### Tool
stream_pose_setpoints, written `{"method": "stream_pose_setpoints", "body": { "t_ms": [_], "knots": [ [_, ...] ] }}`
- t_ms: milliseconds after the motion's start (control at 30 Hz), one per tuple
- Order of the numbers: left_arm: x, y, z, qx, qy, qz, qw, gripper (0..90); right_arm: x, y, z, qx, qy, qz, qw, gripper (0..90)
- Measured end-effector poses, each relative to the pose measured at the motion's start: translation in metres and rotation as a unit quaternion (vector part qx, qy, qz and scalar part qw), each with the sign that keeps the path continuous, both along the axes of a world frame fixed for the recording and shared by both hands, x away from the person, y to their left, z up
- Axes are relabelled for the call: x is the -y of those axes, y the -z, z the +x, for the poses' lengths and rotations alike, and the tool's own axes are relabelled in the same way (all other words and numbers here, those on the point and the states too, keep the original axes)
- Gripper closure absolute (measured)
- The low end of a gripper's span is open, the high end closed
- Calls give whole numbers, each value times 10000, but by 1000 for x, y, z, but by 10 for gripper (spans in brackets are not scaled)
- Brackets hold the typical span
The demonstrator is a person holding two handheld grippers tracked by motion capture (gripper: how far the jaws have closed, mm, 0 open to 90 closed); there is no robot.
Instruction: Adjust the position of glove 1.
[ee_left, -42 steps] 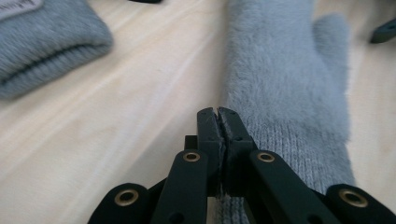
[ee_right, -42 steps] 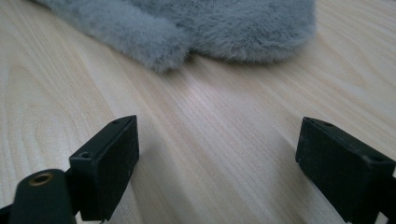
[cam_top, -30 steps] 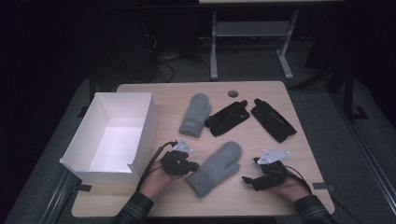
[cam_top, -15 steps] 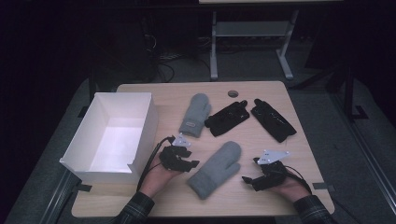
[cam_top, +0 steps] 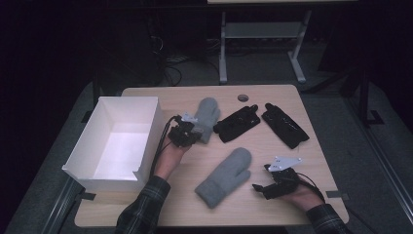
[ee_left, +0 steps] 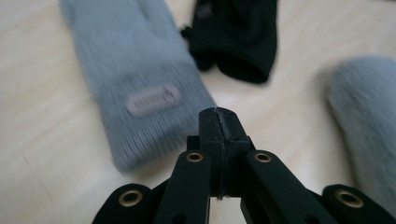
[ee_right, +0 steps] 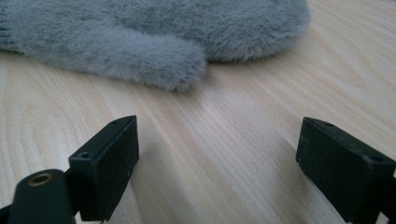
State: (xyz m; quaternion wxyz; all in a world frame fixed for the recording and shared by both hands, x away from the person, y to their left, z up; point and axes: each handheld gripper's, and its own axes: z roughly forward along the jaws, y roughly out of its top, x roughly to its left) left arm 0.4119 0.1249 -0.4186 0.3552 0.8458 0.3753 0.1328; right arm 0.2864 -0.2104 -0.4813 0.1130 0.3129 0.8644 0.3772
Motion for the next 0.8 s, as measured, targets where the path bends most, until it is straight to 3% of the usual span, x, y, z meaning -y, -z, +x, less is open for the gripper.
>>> {"method": "stream_pose_setpoints", "body": {
  "t_ms": [167,233,300,333,400,567,800],
  "knots": [
    [9,4,38,26,-200,30,9998,897,0,0,0,-6,2,3,10000,130],
    [10,5,44,53,-222,89,9997,897,0,0,0,-2,0,0,10000,131],
    [12,9,53,11,-291,236,9993,897,0,0,0,-6,1,10,10000,131],
    [14,18,60,-112,-337,272,9990,897,0,0,0,-5,1,2,10000,131],
    [14,25,61,-216,-346,313,9987,897,0,0,0,-5,1,2,10000,131],
    [10,28,56,-212,-357,224,9989,898,0,0,0,-2,-4,3,10000,131],
    [2,25,28,-302,-270,321,9987,898,0,0,0,0,-8,0,10000,131]
  ]
}}
